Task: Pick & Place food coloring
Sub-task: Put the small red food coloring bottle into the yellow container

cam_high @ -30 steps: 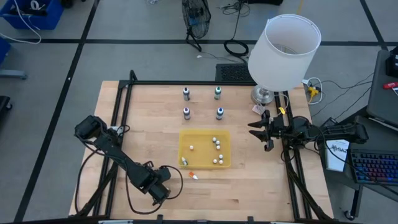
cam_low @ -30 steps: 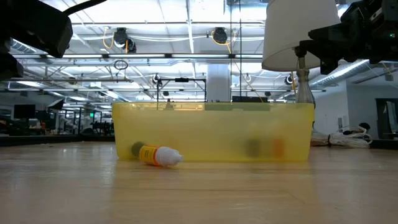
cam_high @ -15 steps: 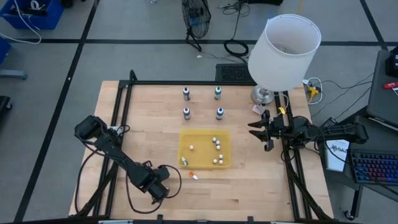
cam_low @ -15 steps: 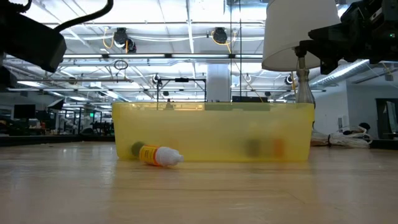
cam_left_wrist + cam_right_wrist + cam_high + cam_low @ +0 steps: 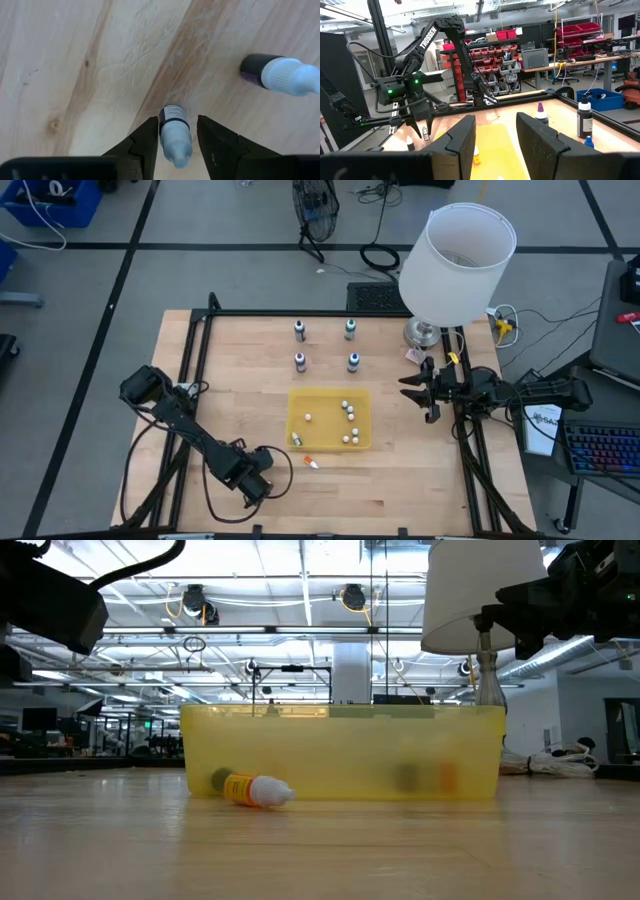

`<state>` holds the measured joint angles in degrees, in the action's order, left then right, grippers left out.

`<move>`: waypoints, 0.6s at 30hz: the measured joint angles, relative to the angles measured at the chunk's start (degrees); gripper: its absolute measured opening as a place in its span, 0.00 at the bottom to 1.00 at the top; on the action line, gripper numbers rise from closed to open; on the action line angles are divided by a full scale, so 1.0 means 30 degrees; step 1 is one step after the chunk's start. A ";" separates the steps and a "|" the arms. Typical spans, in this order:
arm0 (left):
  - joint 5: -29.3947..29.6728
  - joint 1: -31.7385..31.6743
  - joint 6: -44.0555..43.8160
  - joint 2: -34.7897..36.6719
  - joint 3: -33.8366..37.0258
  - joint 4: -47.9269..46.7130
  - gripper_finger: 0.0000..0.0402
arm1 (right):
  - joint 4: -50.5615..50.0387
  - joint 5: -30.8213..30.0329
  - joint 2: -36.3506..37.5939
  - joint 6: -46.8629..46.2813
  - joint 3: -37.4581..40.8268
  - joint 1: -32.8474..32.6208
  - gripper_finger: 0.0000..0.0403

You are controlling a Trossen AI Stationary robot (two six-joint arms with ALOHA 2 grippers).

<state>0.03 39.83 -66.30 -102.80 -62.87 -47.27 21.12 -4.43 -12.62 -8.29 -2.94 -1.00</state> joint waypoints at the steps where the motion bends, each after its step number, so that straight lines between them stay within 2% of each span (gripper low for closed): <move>1: 0.0000 0.0000 0.0002 0.0000 0.0000 0.0000 0.33 | 0.0000 0.0000 0.0006 0.0000 0.0000 0.0000 0.32; 10: 0.0000 0.0000 0.0453 0.0000 0.0000 0.0002 0.19 | 0.0000 0.0000 0.0000 0.0000 0.0000 0.0001 0.32; 14: -0.0007 -0.0072 0.1408 0.0007 -0.0041 -0.0083 0.18 | 0.0000 0.0000 0.0002 0.0000 0.0000 -0.0001 0.32; 18: 0.0194 -0.0532 0.2854 0.0007 -0.1244 -0.1804 0.18 | 0.0000 0.0000 0.0002 0.0000 0.0000 -0.0006 0.32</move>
<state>0.62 38.24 -57.74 -102.78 -66.60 -52.68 21.12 -4.43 -12.62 -8.29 -2.94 -1.02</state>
